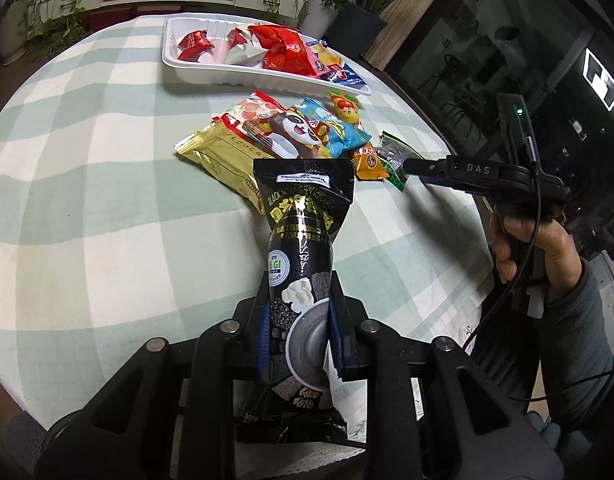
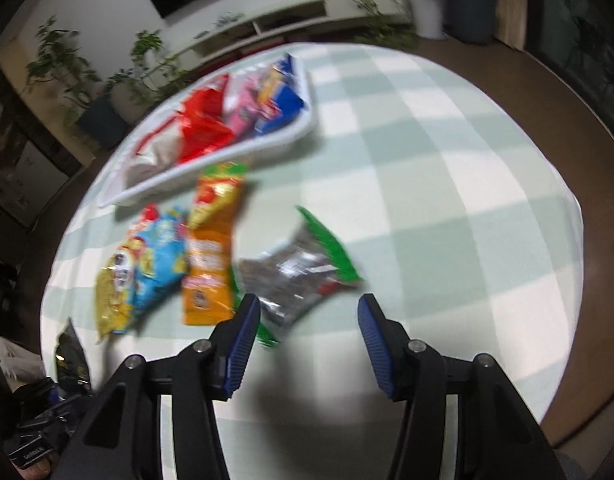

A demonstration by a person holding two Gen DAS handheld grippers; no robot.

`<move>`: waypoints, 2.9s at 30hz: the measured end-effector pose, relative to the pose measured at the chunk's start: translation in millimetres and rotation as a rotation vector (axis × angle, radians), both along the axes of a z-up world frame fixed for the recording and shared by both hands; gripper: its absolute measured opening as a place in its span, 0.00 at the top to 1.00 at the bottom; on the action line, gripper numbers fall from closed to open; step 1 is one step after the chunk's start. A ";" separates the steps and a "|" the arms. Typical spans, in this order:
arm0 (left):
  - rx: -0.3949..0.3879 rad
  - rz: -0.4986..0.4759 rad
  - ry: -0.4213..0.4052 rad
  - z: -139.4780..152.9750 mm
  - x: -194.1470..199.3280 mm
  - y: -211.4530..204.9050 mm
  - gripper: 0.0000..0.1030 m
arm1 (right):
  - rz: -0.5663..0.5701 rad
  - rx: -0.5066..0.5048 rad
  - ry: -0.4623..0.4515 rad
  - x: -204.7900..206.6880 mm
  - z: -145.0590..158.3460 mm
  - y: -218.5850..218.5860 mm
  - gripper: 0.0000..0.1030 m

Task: Organize snacks
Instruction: 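Grasp the clear packet with green ends with the right tool while the left tool holds the black bag, then carry both packets to the white tray and open both tools inside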

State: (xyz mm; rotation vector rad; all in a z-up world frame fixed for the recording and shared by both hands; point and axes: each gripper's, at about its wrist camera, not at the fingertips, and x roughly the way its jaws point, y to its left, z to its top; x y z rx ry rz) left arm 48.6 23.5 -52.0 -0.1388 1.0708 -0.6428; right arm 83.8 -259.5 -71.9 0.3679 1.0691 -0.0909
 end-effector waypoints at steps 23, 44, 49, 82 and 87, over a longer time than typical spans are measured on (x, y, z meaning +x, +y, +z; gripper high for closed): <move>-0.023 0.023 0.009 0.1 -1.9 5.8 0.79 | -0.019 -0.035 -0.018 55.5 -1.0 7.8 0.40; -0.016 0.029 0.007 -1.2 -2.9 7.0 0.79 | 0.159 -0.241 0.020 67.6 -1.4 17.0 0.68; -0.015 0.030 0.010 -2.3 -2.5 6.5 0.79 | 0.139 -0.164 -0.013 51.8 2.4 3.9 0.73; -0.102 0.132 -0.092 81.5 168.4 30.6 0.79 | 0.267 0.019 -0.337 101.2 123.8 48.8 0.74; -0.083 0.140 -0.097 88.4 230.0 13.8 0.79 | 0.308 0.005 -0.322 146.2 120.8 71.8 0.74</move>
